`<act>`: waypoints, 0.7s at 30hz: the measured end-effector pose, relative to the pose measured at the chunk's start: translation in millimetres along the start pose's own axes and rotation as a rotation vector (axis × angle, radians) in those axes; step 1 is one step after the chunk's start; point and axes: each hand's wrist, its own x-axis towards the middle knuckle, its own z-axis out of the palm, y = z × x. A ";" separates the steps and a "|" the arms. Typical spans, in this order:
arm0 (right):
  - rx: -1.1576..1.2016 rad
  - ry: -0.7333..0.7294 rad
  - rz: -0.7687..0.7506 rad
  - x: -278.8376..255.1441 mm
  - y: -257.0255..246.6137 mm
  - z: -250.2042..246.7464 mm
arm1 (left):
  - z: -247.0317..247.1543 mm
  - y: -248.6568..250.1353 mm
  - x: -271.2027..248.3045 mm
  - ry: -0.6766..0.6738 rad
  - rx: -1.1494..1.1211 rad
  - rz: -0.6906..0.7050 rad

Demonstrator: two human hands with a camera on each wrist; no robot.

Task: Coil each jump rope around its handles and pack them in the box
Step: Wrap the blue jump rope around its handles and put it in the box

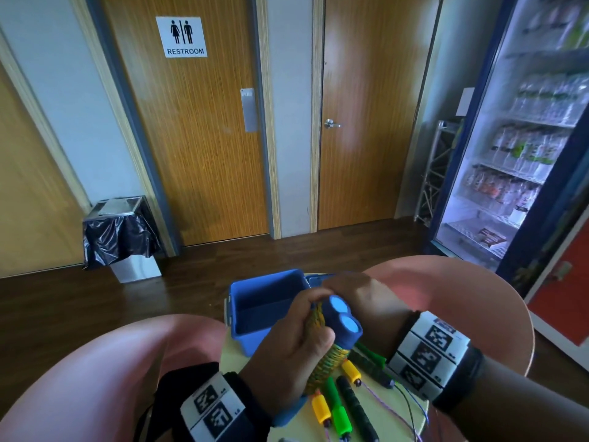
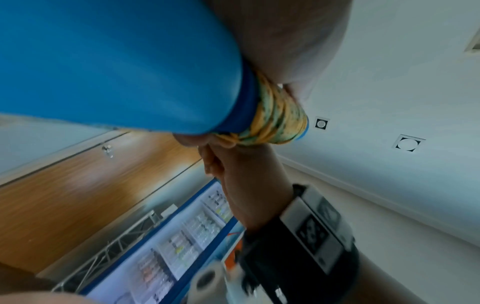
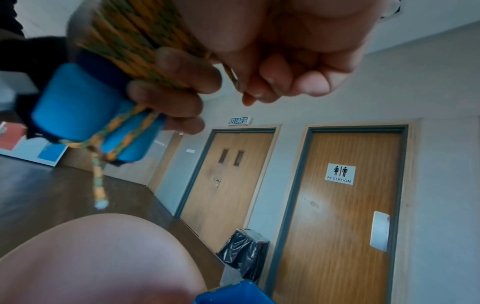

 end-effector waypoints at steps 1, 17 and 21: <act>0.007 -0.007 0.014 0.4 -1.2 3.0 | -4.8 2.7 1.3 0.016 0.021 0.019; 0.351 0.176 0.205 -37.2 2.1 -22.7 | 21.7 -2.5 37.6 0.160 0.034 0.092; 0.566 0.214 0.267 -47.4 29.6 -44.4 | 44.6 0.4 54.8 0.221 0.288 0.138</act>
